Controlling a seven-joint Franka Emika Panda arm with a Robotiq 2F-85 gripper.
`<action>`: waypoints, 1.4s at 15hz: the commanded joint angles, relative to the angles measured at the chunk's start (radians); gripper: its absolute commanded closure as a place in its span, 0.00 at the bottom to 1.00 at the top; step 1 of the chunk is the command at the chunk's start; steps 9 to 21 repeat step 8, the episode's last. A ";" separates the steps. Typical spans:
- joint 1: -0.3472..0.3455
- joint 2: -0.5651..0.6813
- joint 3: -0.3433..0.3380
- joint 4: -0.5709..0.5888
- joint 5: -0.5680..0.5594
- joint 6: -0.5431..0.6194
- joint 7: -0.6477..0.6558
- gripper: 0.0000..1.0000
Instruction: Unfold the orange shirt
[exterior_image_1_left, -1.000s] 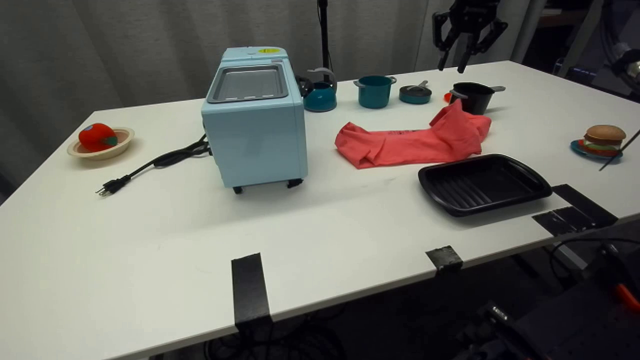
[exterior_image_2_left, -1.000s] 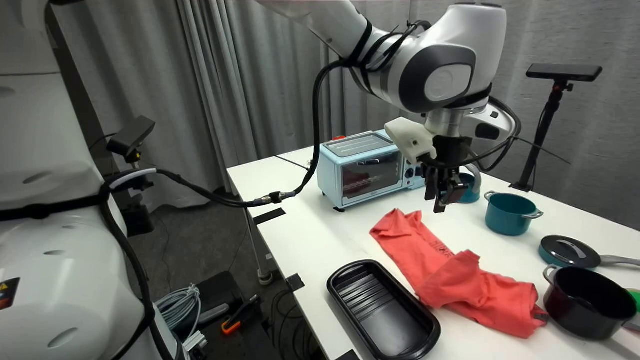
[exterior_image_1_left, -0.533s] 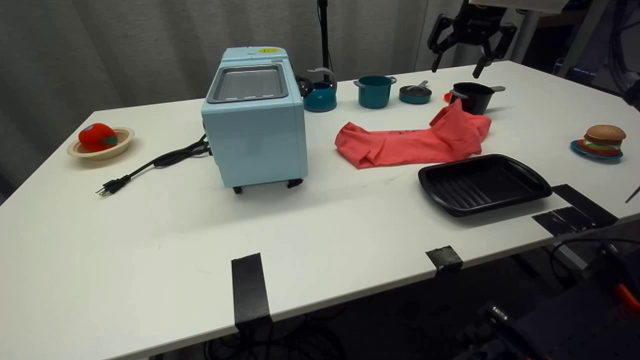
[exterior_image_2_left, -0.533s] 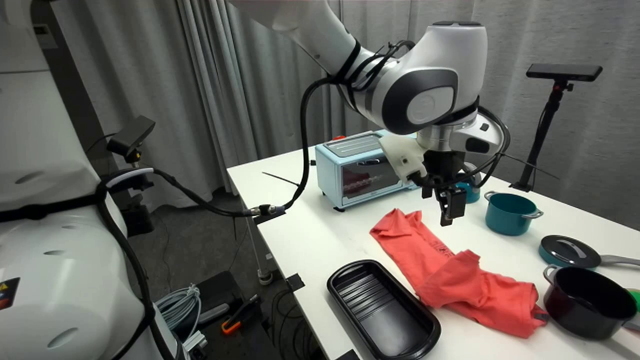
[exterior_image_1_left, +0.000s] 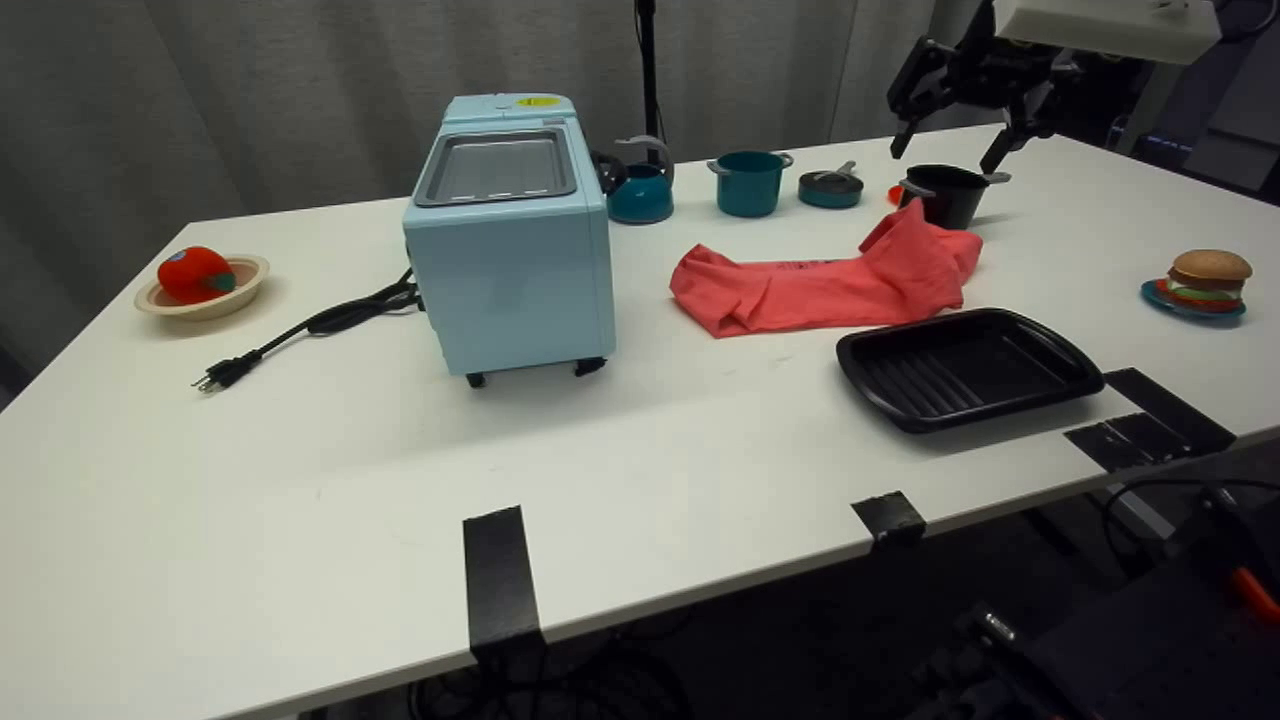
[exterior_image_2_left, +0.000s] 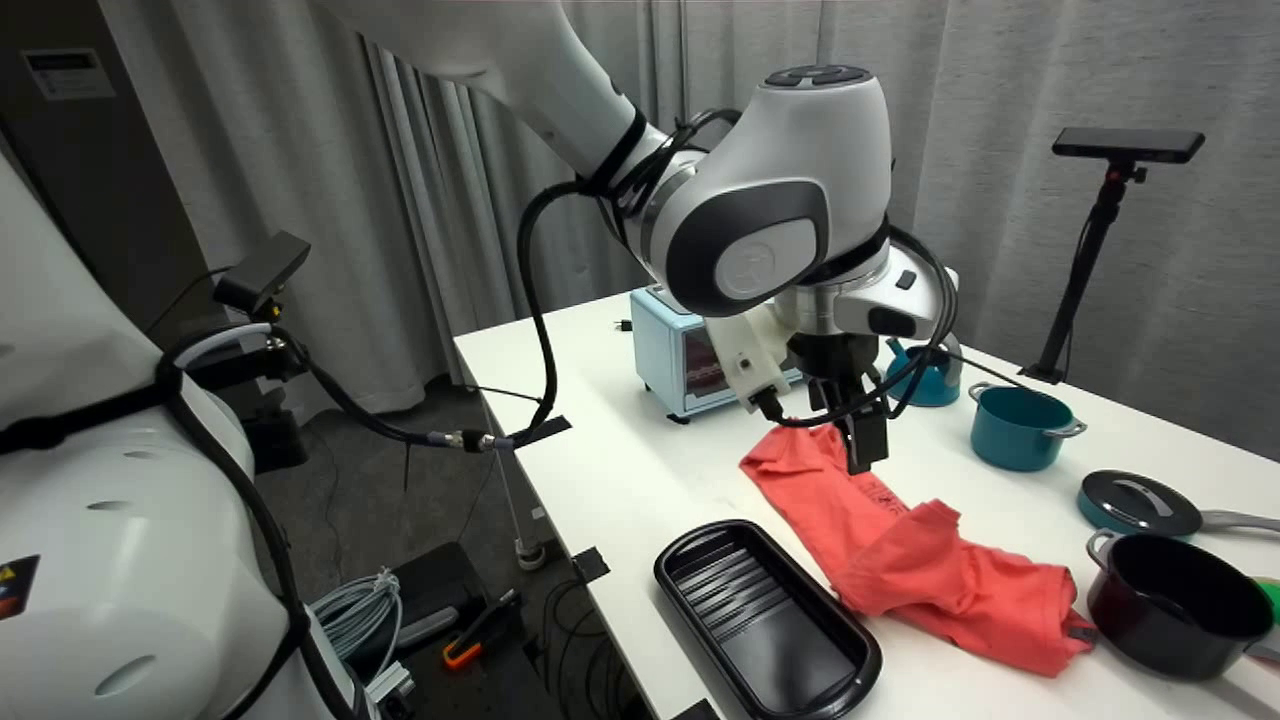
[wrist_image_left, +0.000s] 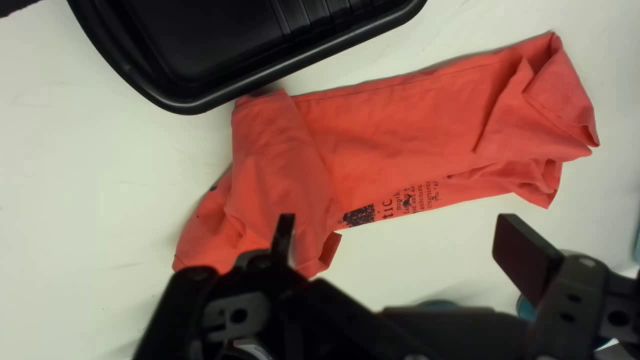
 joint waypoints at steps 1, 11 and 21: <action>-0.010 -0.012 0.010 -0.009 0.002 -0.002 -0.002 0.00; -0.010 -0.021 0.010 -0.017 0.002 -0.002 -0.003 0.00; -0.010 -0.021 0.010 -0.017 0.002 -0.002 -0.003 0.00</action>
